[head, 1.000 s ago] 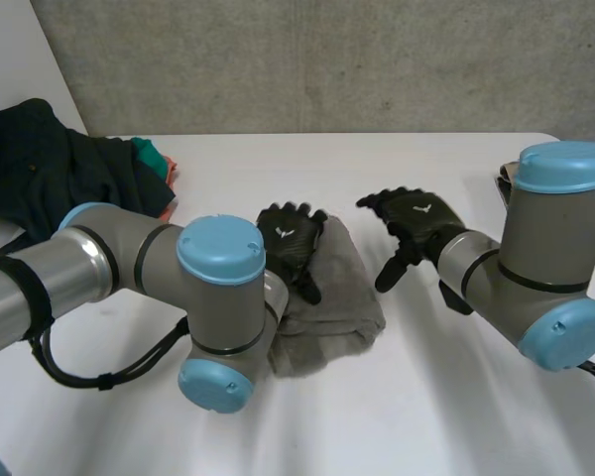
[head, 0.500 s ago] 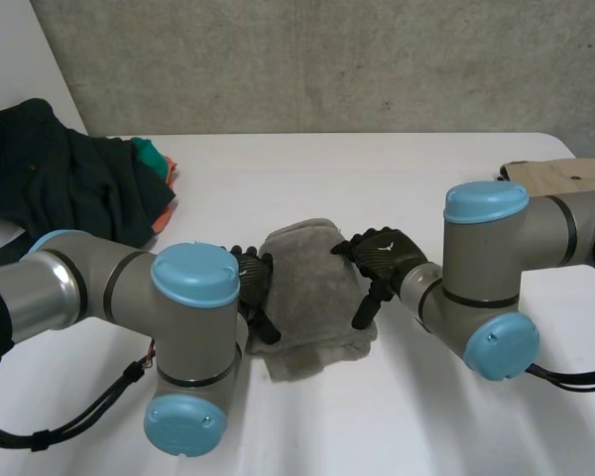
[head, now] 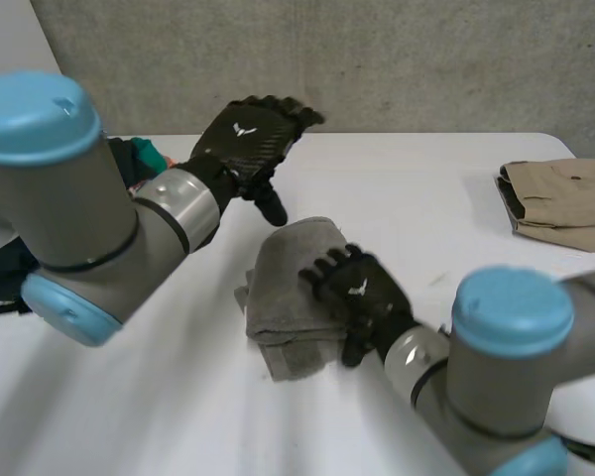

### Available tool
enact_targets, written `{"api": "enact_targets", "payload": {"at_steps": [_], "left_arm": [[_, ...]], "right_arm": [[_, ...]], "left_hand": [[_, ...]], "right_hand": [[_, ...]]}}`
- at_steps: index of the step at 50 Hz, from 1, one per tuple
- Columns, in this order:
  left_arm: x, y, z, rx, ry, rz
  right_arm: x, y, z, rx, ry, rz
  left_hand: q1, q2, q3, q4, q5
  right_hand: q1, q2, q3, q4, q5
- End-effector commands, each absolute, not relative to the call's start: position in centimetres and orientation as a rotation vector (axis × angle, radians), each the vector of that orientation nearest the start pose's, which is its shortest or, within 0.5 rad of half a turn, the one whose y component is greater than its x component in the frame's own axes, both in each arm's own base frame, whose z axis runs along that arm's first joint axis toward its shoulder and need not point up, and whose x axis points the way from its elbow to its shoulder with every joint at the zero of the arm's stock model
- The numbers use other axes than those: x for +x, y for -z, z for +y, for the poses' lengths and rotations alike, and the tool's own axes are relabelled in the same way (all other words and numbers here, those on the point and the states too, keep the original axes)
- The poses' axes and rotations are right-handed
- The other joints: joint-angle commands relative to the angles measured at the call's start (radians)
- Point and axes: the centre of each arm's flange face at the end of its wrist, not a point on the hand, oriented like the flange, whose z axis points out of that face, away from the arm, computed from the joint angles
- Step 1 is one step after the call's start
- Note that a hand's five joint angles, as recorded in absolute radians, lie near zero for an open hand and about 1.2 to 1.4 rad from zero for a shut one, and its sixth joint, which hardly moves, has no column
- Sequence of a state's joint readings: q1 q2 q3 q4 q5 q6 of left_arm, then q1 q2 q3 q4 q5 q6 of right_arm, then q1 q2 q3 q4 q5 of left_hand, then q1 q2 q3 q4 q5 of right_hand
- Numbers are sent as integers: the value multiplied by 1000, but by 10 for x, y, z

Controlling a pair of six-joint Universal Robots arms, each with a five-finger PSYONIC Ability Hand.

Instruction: Fold the laundry.

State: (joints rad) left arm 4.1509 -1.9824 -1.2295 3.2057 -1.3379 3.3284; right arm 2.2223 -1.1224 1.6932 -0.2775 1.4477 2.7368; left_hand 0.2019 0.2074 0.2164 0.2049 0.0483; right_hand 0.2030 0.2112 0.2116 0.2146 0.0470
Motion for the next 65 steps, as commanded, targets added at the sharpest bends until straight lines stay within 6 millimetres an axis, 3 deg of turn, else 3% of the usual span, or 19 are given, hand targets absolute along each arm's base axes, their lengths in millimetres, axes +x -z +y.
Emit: {"api": "enact_targets", "payload": {"at_steps": [1, 10, 24, 28, 29, 30, 35, 39, 47, 48, 51, 56, 59, 61, 65], "left_arm": [[-352, -287, -240, 1582, 2434, 2345], [-357, -281, -235, 1680, 2397, 2389], [-358, -279, -234, 1691, 2391, 2395], [-357, -281, -236, 1683, 2400, 2387], [-357, -281, -236, 1682, 2402, 2385], [-356, -282, -237, 1677, 2404, 2383], [-356, -286, -237, 1673, 2423, 2364], [-356, -291, -239, 1665, 2450, 2337], [-357, -308, -240, 1650, 2525, 2260], [-356, -309, -241, 1647, 2529, 2256], [-354, -316, -241, 1635, 2553, 2232], [-354, -322, -240, 1628, 2591, 2192], [-355, -321, -239, 1627, 2593, 2204], [-355, -320, -239, 1627, 2588, 2220], [-356, -317, -236, 1633, 2577, 2240]], "right_arm": [[336, -115, -171, -1285, 1766, 1854], [350, -95, -195, -1279, 1952, 1824], [364, -95, -214, -1287, 2022, 1773], [368, -96, -219, -1276, 2034, 1761], [370, -98, -221, -1268, 2038, 1754], [370, -101, -221, -1259, 2049, 1746], [376, -120, -233, -1208, 2116, 1697], [375, -138, -255, -1147, 2193, 1675], [342, -185, -324, -981, 2424, 1651], [331, -197, -342, -938, 2477, 1640], [309, -215, -369, -859, 2551, 1634], [247, -254, -425, -671, 2717, 1562], [220, -261, -445, -636, 2764, 1520], [191, -262, -465, -630, 2801, 1504], [141, -249, -499, -656, 2831, 1534]], "left_hand": [[-12, -17, -26, -15, -33], [-6, -12, -21, -9, -27], [-6, -12, -21, -9, -27], [-6, -12, -21, -9, -27], [-6, -12, -21, -9, -27], [-6, -12, -21, -9, -27], [-6, -12, -21, -9, -27], [-6, -12, -21, -9, -27], [-3, -9, -18, -6, -24], [-3, -9, -18, -6, -24], [-6, -11, -21, -9, -27], [-6, -12, -21, -9, -27], [-6, -12, -21, -9, -27], [-6, -12, -21, -9, -27], [-6, -12, -21, -9, -27]], "right_hand": [[-28, -37, -37, -40, -47], [-28, -37, -37, -40, -47], [-28, -37, -37, -40, -47], [441, 433, 433, 430, 423], [899, 891, 890, 887, 881], [1190, 1182, 1182, 1179, 1172], [1193, 1185, 1185, 1182, 1175], [1193, 1185, 1185, 1182, 1175], [1193, 1185, 1185, 1182, 1175], [1193, 1185, 1185, 1182, 1175], [1193, 1185, 1185, 1182, 1175], [1193, 1185, 1185, 1182, 1175], [1193, 1185, 1185, 1182, 1175], [1193, 1185, 1185, 1182, 1175], [1193, 1185, 1185, 1182, 1175]]}}
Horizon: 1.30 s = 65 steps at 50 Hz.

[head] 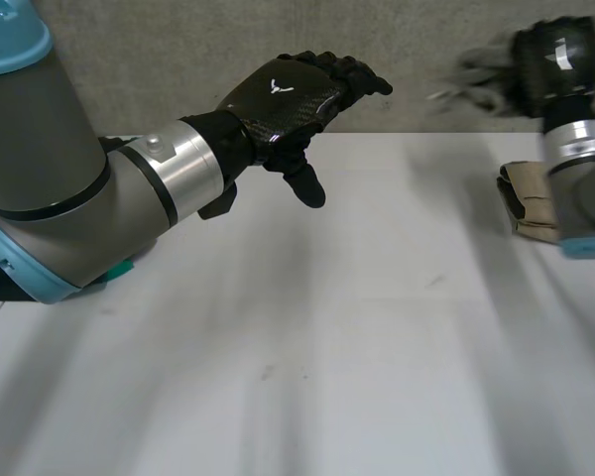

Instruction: Fold the laundry.

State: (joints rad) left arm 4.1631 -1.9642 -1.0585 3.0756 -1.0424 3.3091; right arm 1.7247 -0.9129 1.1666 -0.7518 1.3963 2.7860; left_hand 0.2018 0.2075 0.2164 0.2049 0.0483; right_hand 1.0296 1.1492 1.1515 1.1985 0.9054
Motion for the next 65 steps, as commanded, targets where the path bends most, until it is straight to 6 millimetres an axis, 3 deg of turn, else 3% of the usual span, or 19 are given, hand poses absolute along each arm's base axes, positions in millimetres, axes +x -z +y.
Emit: {"api": "enact_targets", "payload": {"at_steps": [1, 5, 6, 8, 9, 13, 16, 17, 18, 20, 31, 34, 40, 49, 53, 54, 59, 63, 65], "left_arm": [[-356, -316, -236, -1078, -1699, -1481], [-356, -315, -236, -1079, -1696, -1482], [-356, -315, -236, -1079, -1695, -1483], [-356, -314, -235, -1080, -1691, -1485], [-356, -313, -235, -1080, -1689, -1489], [-358, -309, -231, -1087, -1669, -1493], [-359, -308, -230, -1088, -1665, -1495], [-359, -308, -229, -1090, -1663, -1492], [-359, -308, -229, -1091, -1661, -1491], [-360, -307, -229, -1091, -1660, -1492], [-366, -308, -216, -1108, -1636, -1469], [-367, -306, -214, -1112, -1626, -1470], [-369, -306, -209, -1119, -1617, -1461], [-368, -323, -205, -1106, -1657, -1410], [-367, -342, -207, -1054, -1698, -1365], [-366, -346, -208, -1038, -1706, -1356], [-349, -375, -224, -888, -1825, -1362], [-310, -389, -267, -709, -2026, -1477], [-276, -388, -302, -596, -2145, -1585]], "right_arm": [[131, -245, -505, -660, 2834, 1544], [82, -213, -533, -672, 2808, 1614], [61, -195, -542, -675, 2773, 1652], [48, -179, -548, -682, 2732, 1680], [33, -155, -552, -696, 2668, 1731], [7, -118, -550, -734, 2556, 1800], [-3, -105, -545, -757, 2497, 1825], [-4, -104, -544, -760, 2487, 1829], [-4, -102, -541, -763, 2469, 1834], [-2, -106, -539, -770, 2464, 1830], [-25, -173, -510, -705, 2516, 1886], [-27, -181, -498, -641, 2442, 1974], [-61, -193, -476, -478, 2362, 2270], [-90, -246, -464, -583, 2681, 2676], [-40, -274, -474, -729, 2917, 2380], [-8, -286, -476, -773, 2991, 2200], [78, -314, -453, -860, 3037, 1764], [149, -306, -420, -1011, 2871, 1549], [176, -295, -406, -1064, 2784, 1521]], "left_hand": [[-6, -12, -21, -9, -27], [-3, -9, -18, -6, -24], [-6, -12, -21, -9, -27], [-3, -9, -18, -6, -24], [-6, -12, -21, -9, -27], [-3, -9, -18, -6, -24], [-6, -12, -21, -9, -27], [-6, -12, -21, -9, -27], [-3, -9, -18, -6, -24], [-6, -12, -21, -9, -27], [-6, -12, -21, -9, -27], [-6, -12, -21, -9, -27], [-6, -12, -21, -9, -27], [-6, -12, -21, -9, -27], [-3, -9, -18, -6, -24], [0, -6, -15, -3, -21], [0, -6, -15, -3, -21], [3, -3, -12, 0, -18], [9, 3, -6, 6, -12]], "right_hand": [[367, 247, 245, 198, 316], [367, 247, 245, 198, 316], [367, 247, 245, 198, 316], [367, 247, 245, 198, 316], [367, 247, 245, 198, 316], [367, 247, 245, 198, 316], [367, 247, 245, 198, 316], [153, 33, 31, -16, 102], [-419, -539, -541, -588, -470], [-855, -975, -977, -1024, -905], [-855, -975, -977, -1024, -905], [-855, -975, -977, -1024, -905], [-855, -975, -977, -1024, -905], [-855, -975, -977, -1024, -905], [-855, -975, -977, -1024, -905], [-855, -975, -977, -1024, -905], [-855, -975, -977, -1024, -905], [-855, -975, -977, -1024, -905], [-855, -975, -977, -1024, -905]]}}
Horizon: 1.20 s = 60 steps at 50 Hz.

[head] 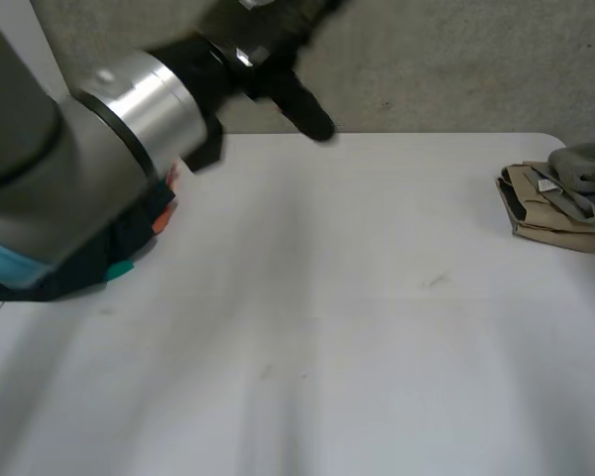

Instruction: Fold the laundry.

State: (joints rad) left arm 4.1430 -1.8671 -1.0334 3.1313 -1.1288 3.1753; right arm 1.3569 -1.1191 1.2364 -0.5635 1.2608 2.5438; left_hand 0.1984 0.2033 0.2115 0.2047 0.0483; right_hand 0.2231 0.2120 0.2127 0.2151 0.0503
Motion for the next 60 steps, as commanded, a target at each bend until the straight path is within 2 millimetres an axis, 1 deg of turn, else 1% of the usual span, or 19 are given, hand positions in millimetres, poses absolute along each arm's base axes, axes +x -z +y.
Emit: {"api": "enact_targets", "payload": {"at_steps": [1, 5, 9, 14, 16, 22, 25, 26, 27, 28, 32, 33, 37, 40, 43, 47, 51, 54, 60], "left_arm": [[-265, -388, -312, -568, -2183, -1620], [-220, -367, -356, -573, -2345, -1822], [-176, -310, -409, -752, -2409, -2115], [-145, -244, -453, -952, -2383, -2294], [-131, -210, -474, -1022, -2385, -2342], [-96, -142, -509, -1127, -2387, -2400], [-96, -128, -517, -1158, -2373, -2362], [-99, -129, -518, -1170, -2385, -2334], [-102, -129, -518, -1169, -2388, -2321], [-104, -130, -518, -1165, -2390, -2314], [-133, -161, -510, -1108, -2440, -2204], [-152, -188, -500, -1063, -2473, -2120], [-186, -249, -473, -922, -2545, -1903], [-206, -280, -453, -839, -2566, -1763], [-245, -318, -412, -752, -2510, -1565], [-289, -340, -361, -693, -2341, -1407], [-332, -324, -319, -733, -2126, -1354], [-353, -303, -303, -771, -2030, -1370], [-416, -223, -253, -922, -1764, -1430]], "right_arm": [[199, -283, -391, 1009, -2467, -1384], [240, -249, -355, 1149, -2442, -1565], [255, -221, -332, 1241, -2347, -1698], [258, -190, -316, 1343, -2203, -1765], [256, -187, -314, 1356, -2181, -1765], [248, -168, -306, 1382, -2105, -1823], [248, -164, -303, 1391, -2091, -1839], [247, -163, -302, 1393, -2087, -1844], [247, -161, -300, 1396, -2081, -1853], [247, -161, -299, 1397, -2078, -1857], [244, -159, -299, 1386, -2064, -1871], [242, -159, -299, 1383, -2062, -1872], [240, -161, -298, 1370, -2060, -1871], [238, -167, -299, 1351, -2072, -1856], [234, -172, -300, 1315, -2077, -1855], [228, -180, -301, 1270, -2086, -1846], [221, -187, -305, 1215, -2090, -1838], [212, -191, -310, 1148, -2082, -1849], [195, -193, -322, 1008, -2075, -1906]], "left_hand": [[12, 7, -1, 6, -12], [15, 10, 2, 9, -9], [12, 7, -1, 6, -12], [3, -2, -10, -3, -21], [-5, -10, -19, -12, -30], [15, 10, 2, 9, -9], [299, 294, 286, 293, 274], [791, 786, 778, 785, 767], [1107, 1102, 1094, 1101, 1083], [1197, 1192, 1184, 1191, 1172], [1198, 1193, 1185, 1192, 1173], [1198, 1193, 1185, 1192, 1173], [1198, 1193, 1185, 1192, 1173], [1198, 1193, 1185, 1192, 1173], [1198, 1193, 1185, 1192, 1173], [1198, 1193, 1185, 1192, 1173], [1198, 1193, 1185, 1192, 1173], [1198, 1193, 1185, 1192, 1173], [1198, 1193, 1185, 1192, 1173]], "right_hand": [[-49, -37, -38, -41, -50], [-49, -37, -38, -41, -50], [-49, -37, -38, -41, -50], [-49, -37, -38, -41, -50], [-49, -37, -38, -41, -50], [-49, -37, -38, -41, -50], [-49, -37, -38, -41, -50], [-49, -37, -38, -41, -50], [-49, -37, -38, -41, -50], [-49, -37, -38, -41, -50], [-49, -37, -38, -41, -50], [-49, -37, -38, -41, -50], [-49, -37, -38, -41, -50], [-49, -37, -38, -41, -50], [-49, -37, -38, -41, -50], [-49, -37, -38, -41, -50], [-49, -37, -38, -41, -50], [-49, -37, -38, -41, -50], [-49, -37, -38, -41, -50]]}}
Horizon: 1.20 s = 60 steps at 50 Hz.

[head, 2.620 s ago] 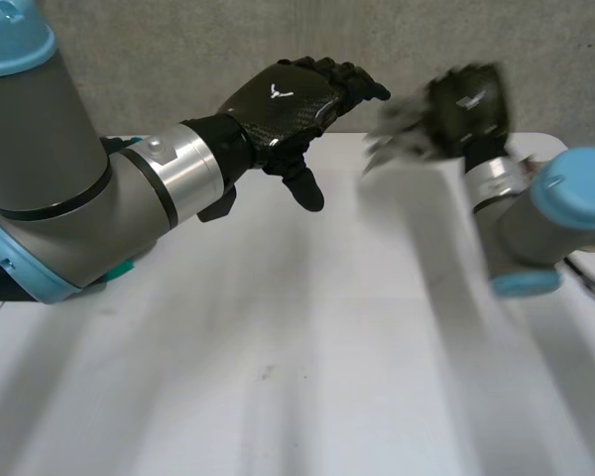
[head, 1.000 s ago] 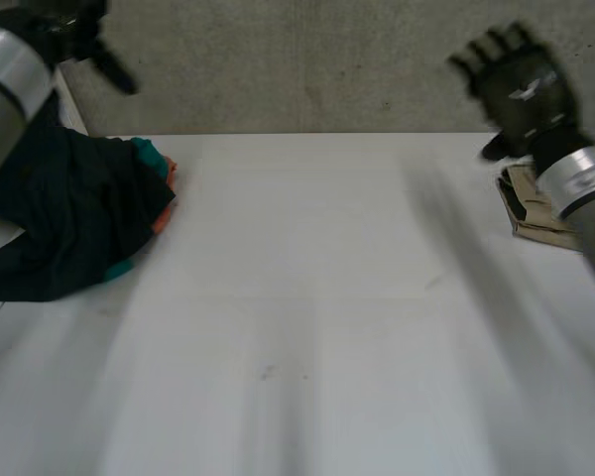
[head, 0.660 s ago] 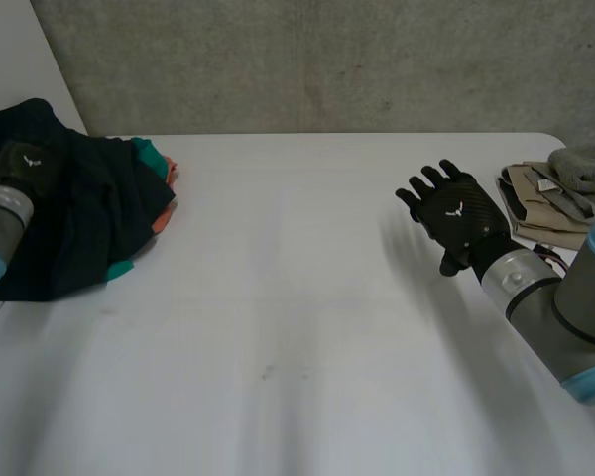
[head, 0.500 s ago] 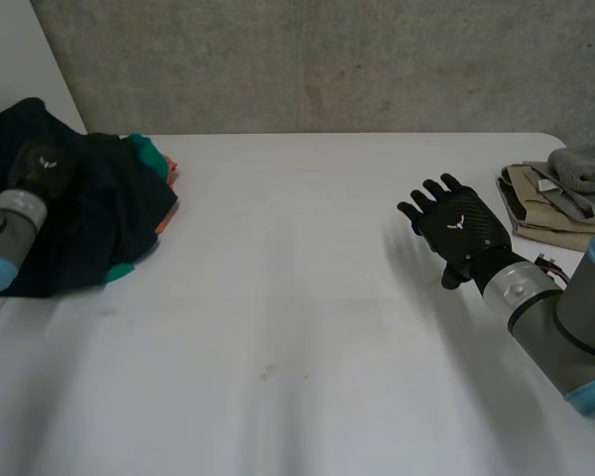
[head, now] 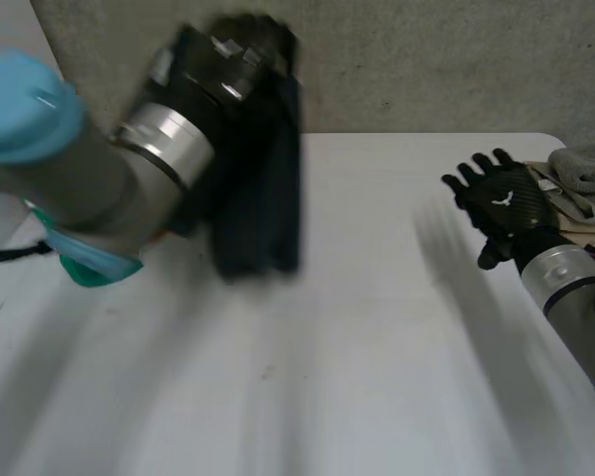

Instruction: Fold the laundry.

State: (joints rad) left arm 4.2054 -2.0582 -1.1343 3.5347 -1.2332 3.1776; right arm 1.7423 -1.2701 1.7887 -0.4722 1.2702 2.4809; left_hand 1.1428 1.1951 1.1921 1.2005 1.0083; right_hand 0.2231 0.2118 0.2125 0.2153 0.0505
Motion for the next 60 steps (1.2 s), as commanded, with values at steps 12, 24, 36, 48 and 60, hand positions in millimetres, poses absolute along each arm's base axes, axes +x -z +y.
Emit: {"api": "enact_targets", "payload": {"at_steps": [12, 24, 36, 48, 60], "left_arm": [[-396, -215, -256, -1069, -1772, -1610], [-341, -243, -236, -986, -1844, -1808], [-321, -188, -225, -1145, -1809, -1918], [-313, -128, -253, -1367, -1789, -2016], [-307, -222, -334, -1001, -2454, -1789]], "right_arm": [[186, -195, -327, -1026, 2247, 2148], [192, -196, -305, -869, 1854, 2324], [226, -194, -273, -970, 1683, 2285], [235, -185, -274, -997, 1708, 2249], [232, -185, -279, -1001, 1757, 2278]], "left_hand": [[-776, -829, -826, -834, -817], [-783, -835, -832, -840, -823], [-777, -829, -826, -834, -817], [-633, -686, -683, -691, -673], [253, 201, 204, 196, 213]], "right_hand": [[-49, -37, -38, -41, -50], [-49, -37, -38, -41, -50], [-49, -37, -38, -41, -50], [-49, -37, -38, -41, -50], [-49, -37, -38, -41, -50]]}}
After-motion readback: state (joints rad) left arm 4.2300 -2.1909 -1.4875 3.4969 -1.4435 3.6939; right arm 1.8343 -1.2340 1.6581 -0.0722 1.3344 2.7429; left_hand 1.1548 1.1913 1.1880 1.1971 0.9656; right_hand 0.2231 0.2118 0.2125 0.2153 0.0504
